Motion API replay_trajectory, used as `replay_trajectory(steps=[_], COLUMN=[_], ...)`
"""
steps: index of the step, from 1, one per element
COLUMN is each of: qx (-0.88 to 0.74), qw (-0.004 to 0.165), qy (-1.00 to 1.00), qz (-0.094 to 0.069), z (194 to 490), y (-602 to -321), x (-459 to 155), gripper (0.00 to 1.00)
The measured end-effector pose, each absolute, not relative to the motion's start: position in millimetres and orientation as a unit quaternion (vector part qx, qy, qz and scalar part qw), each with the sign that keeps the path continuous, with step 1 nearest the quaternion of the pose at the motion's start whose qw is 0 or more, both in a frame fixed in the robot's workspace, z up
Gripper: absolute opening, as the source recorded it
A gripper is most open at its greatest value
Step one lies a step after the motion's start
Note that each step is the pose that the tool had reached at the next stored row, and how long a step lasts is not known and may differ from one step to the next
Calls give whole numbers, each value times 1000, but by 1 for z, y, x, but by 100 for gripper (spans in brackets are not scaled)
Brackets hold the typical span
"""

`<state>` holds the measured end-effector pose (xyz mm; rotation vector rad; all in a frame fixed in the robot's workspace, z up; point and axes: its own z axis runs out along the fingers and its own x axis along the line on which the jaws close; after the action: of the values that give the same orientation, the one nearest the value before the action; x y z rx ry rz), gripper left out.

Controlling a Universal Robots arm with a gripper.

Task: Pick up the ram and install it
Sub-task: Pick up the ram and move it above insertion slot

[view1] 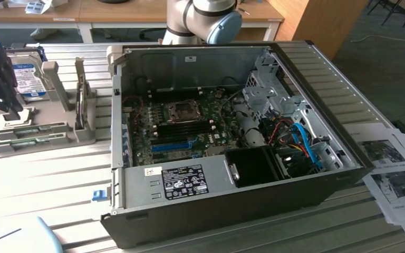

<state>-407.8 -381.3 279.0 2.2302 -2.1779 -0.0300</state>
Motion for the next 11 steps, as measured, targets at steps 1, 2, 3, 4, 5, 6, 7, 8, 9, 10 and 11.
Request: replay_trajectory(steps=[1, 2, 3, 4, 5, 6, 7, 8, 9, 10, 11], qx=[715, 715, 715, 715, 715, 715, 715, 715, 715, 715, 715], qw=[12, 12, 12, 12, 12, 12, 12, 12, 12, 12, 12], qy=[-699, -699, -699, -699, -699, -699, -699, -699, -699, -699, -699], qz=[-10, -10, -10, -10, -10, -10, -10, -10, -10, -10, -10], z=[278, 278, 277, 277, 276, 276, 276, 275, 275, 274, 274], y=[-381, -381, -381, -381, -381, -381, -381, -381, -381, -381, -381], x=[-408, -408, -408, -408, -408, -408, -408, -408, -408, -408, -408], gripper=[29, 29, 29, 29, 29, 29, 29, 29, 29, 29, 29])
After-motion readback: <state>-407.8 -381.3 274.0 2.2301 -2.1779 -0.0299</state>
